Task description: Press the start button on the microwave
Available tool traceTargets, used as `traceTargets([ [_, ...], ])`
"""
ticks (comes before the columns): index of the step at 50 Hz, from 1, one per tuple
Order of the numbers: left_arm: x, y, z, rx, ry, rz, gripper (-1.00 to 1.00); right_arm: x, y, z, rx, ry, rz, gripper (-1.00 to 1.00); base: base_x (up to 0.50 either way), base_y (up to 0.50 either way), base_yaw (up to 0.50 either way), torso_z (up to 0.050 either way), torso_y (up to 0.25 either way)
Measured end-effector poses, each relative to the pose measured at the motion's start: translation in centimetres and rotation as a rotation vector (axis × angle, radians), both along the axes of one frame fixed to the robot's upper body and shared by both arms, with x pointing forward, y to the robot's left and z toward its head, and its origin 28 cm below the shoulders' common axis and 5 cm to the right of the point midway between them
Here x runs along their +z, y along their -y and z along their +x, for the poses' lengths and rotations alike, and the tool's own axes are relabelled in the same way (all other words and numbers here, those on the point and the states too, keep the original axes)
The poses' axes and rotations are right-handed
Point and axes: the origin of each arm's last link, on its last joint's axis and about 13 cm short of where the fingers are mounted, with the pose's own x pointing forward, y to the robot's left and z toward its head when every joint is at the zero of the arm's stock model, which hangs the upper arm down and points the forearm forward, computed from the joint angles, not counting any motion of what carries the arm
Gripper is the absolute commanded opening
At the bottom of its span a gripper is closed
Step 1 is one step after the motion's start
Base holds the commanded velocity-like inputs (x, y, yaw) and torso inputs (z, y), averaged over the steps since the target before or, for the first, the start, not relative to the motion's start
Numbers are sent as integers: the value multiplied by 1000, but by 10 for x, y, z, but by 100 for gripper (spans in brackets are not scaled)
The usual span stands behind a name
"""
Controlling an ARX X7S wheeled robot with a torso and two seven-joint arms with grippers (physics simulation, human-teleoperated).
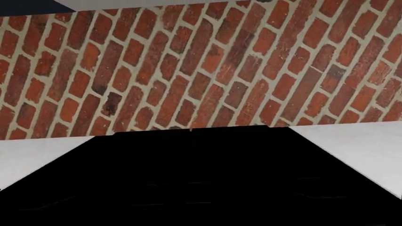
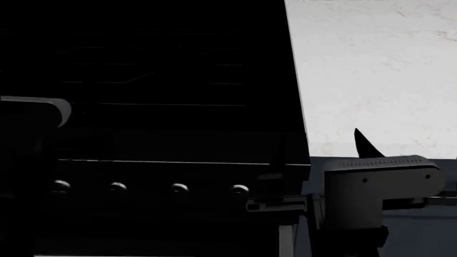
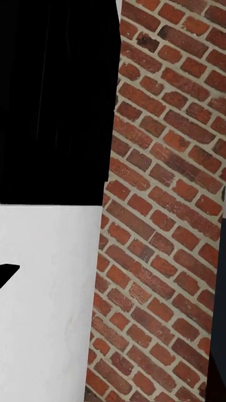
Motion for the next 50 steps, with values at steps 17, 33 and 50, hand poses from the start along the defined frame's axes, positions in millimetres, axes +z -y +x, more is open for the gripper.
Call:
traceTargets([
  [17, 28, -2, 4, 0, 11, 28, 100, 30, -3, -1, 62, 61, 16, 100, 500, 0, 0, 0, 0],
  [33, 32, -2, 0, -11, 18, 33, 100, 35, -5, -3, 97, 78, 36, 100, 500, 0, 0, 0, 1],
  [50, 32, 0, -3, -25, 26, 39, 100, 36, -8, -9, 136, 102, 48, 100, 284, 0, 0, 0, 1],
])
